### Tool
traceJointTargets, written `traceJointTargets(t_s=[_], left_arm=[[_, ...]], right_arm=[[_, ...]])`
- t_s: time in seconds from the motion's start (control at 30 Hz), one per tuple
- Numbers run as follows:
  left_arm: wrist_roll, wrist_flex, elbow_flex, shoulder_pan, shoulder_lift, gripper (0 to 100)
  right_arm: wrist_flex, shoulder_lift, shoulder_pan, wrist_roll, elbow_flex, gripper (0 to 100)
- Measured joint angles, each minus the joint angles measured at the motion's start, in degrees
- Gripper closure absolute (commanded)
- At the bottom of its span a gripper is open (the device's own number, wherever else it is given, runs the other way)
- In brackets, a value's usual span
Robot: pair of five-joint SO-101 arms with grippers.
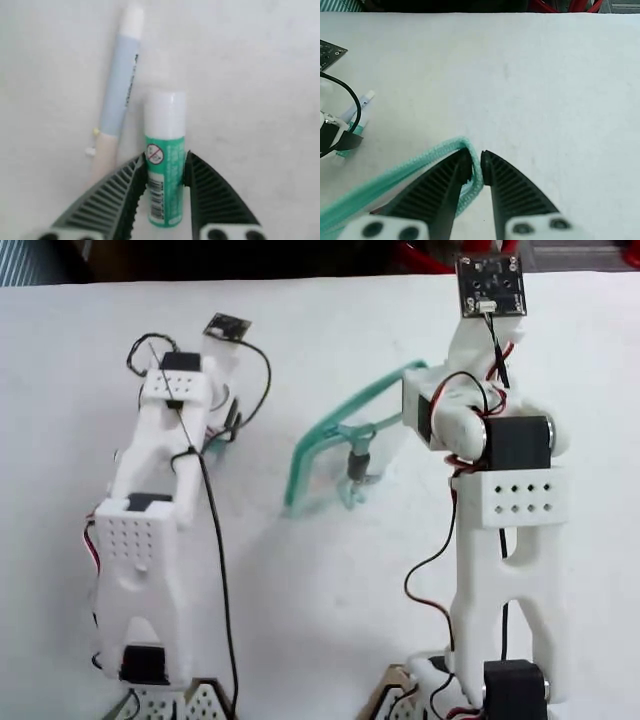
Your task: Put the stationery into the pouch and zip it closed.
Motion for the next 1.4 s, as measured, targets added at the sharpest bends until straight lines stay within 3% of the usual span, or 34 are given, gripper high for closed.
traceJointTargets(t_s=[0.1,0.23,0.4,0.57,1.0,1.27,1.4], left_arm=[[0.0,0.3,-0.5,0.1,0.0,98],[0.0,1.1,-1.1,0.3,0.0,97],[0.1,7.7,-6.1,0.8,-0.5,96],[0.1,11.5,-11.1,1.0,-0.8,85],[0.1,11.9,-12.0,1.1,4.0,85],[-4.3,22.5,-17.9,5.3,3.4,85],[-4.7,23.8,-19.4,5.7,3.3,84]], right_arm=[[0.0,0.0,0.0,0.0,0.0,97.8],[0.0,0.0,0.0,0.0,0.0,97.8],[0.0,0.0,0.0,0.0,0.0,97.8],[0.0,0.0,0.0,0.0,0.4,97.8],[0.0,0.0,0.0,0.0,0.9,97.8],[0.0,0.0,0.0,0.0,0.9,97.8],[0.0,0.0,0.0,0.0,0.9,97.8]])
